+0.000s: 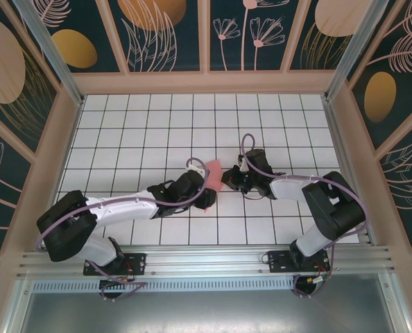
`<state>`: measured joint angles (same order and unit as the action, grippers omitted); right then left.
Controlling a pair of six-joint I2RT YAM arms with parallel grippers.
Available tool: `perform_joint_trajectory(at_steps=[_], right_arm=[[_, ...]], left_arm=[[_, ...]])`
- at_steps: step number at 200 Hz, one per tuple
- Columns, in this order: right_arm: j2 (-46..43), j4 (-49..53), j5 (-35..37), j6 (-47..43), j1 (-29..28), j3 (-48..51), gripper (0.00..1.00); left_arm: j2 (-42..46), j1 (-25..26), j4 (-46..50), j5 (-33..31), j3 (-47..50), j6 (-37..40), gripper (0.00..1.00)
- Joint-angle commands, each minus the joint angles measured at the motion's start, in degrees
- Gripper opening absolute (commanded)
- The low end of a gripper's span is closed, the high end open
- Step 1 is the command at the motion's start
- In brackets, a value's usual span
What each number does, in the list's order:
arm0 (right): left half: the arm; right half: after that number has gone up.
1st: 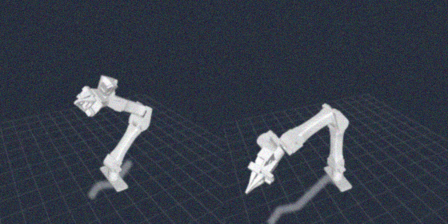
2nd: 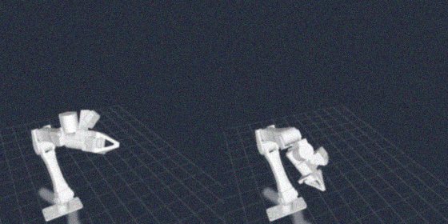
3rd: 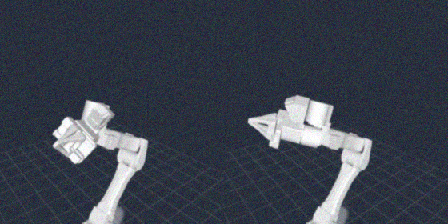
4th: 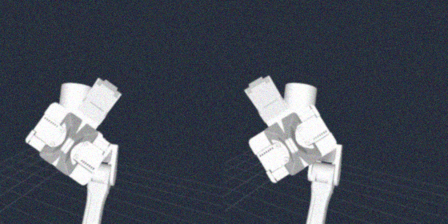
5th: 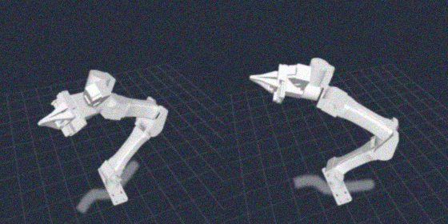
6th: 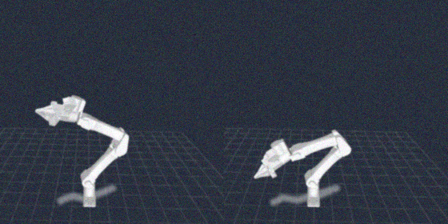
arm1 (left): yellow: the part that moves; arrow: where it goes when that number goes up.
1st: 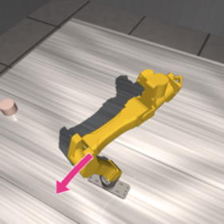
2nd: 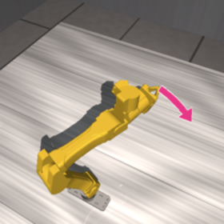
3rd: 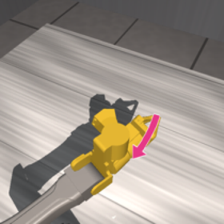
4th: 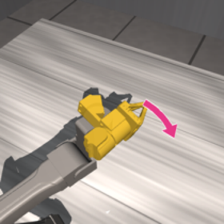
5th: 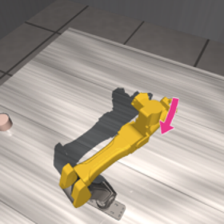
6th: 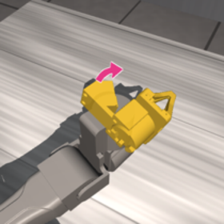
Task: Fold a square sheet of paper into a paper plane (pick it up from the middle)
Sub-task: Fourth fold the wing at the center of the table.
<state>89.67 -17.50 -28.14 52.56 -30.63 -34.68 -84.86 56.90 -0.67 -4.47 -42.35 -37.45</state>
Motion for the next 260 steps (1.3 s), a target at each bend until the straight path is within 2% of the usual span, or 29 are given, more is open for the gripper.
perform_joint_trajectory(at_steps=[1,25,63,88,125,153,180,217,260], right_arm=[[-3.32,1.10,4.68,4.83,-0.39,0.79,0.02],[-4.71,2.11,6.23,6.06,-1.62,1.41,0.02],[-5.61,2.82,6.87,6.24,-1.95,1.96,0.02],[-5.83,3.12,7.04,6.18,-1.97,1.85,0.02],[-5.69,3.08,6.88,6.08,-1.97,1.72,0.02],[-5.65,3.08,6.87,6.14,-2.02,1.46,0.02],[-5.58,3.19,7.05,6.07,-1.96,1.27,0.02],[-5.22,3.57,7.13,5.77,-1.97,1.02,0.02],[-5.14,4.88,7.48,4.88,-1.97,0.31,0.02]], left_arm=[[-4.61,2.82,6.00,-8.41,-3.85,1.97,0.49],[-9.18,5.39,7.63,-12.26,-7.33,2.86,0.48],[-12.24,6.60,10.00,-19.16,-10.48,3.05,0.49],[-12.47,6.72,9.79,-19.96,-10.82,4.34,0.49],[-15.02,6.72,10.41,-19.75,-12.58,6.41,0.44],[-16.28,6.75,10.51,-19.67,-13.05,7.16,0.45],[-16.95,6.82,11.29,-20.68,-13.07,7.08,0.41],[-17.01,6.81,11.30,-20.94,-13.07,6.98,0.24],[-16.68,6.86,10.36,-20.15,-13.07,6.61,0.18]])
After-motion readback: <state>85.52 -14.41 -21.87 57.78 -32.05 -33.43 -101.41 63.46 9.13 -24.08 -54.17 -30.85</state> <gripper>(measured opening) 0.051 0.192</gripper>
